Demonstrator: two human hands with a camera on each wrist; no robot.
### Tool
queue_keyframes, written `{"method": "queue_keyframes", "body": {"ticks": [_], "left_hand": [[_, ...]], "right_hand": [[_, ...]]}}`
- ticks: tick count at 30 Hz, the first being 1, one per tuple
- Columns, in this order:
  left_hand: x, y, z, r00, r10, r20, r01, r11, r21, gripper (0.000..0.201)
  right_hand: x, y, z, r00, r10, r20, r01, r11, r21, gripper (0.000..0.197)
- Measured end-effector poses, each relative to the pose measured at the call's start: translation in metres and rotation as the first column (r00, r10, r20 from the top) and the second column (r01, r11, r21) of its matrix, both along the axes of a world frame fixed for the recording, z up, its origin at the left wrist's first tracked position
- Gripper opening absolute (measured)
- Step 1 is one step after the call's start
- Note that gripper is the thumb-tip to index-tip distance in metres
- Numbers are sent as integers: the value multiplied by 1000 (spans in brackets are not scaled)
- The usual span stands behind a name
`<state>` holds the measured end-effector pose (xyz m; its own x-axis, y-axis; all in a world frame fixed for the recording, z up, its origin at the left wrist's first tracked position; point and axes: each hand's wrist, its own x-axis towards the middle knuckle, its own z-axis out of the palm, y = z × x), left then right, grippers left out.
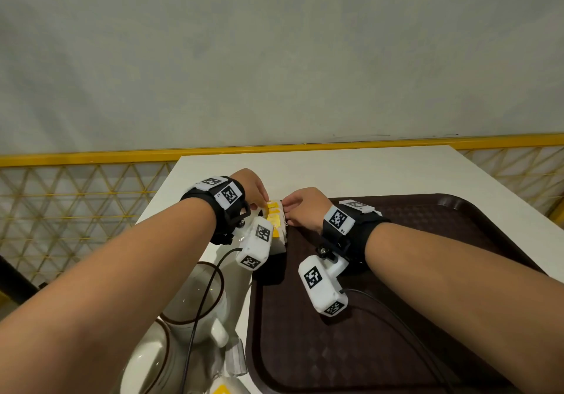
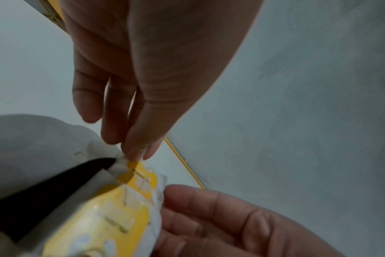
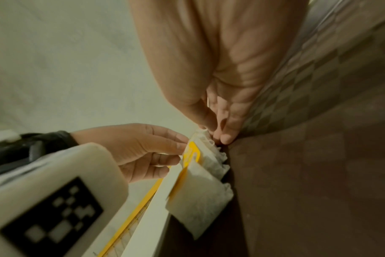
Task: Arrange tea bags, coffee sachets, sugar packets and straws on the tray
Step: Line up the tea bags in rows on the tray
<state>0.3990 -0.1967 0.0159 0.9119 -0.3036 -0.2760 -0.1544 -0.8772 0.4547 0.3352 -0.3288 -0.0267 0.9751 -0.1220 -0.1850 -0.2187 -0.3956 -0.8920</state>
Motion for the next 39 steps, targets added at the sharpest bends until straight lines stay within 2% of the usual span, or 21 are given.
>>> {"method": "queue_keyframes", "body": {"ticks": [6,12,19,27,30,34,36,39], "left_hand": [[2,1,-3,999,19,-27,-18,999,30,18],[3,2,-3,999,31,-9,-31,1000,4,18],[6,3,-4,996,92,-20,-92,995,-33,23],[9,3,-7,987,91,-136,-94,995,-18,31],[11,-2,-4,992,55,-114,-58,998,-19,28],[19,-5,-2,994,62,-94,-70,994,-85,13],[21,-6,-2,993,70,-91,-80,991,-108,5],[24,-7,-5,993,69,-93,-79,990,-113,9]], "right_hand": [[2,0,-1,1000,-11,-16,12,998,55,29],[1,2,-1,1000,0,-15,1,999,41,17],[-1,-3,2,998,-42,-43,44,997,68,21],[-5,1,1,1000,-2,-15,3,999,34,15],[-5,1,-1,1000,10,-16,-10,1000,22,15],[-5,-1,-1,999,9,-32,-8,1000,28,25],[-5,0,-1,1000,8,-29,-7,999,33,19],[-5,1,-2,1000,5,-19,-4,999,37,15]]}}
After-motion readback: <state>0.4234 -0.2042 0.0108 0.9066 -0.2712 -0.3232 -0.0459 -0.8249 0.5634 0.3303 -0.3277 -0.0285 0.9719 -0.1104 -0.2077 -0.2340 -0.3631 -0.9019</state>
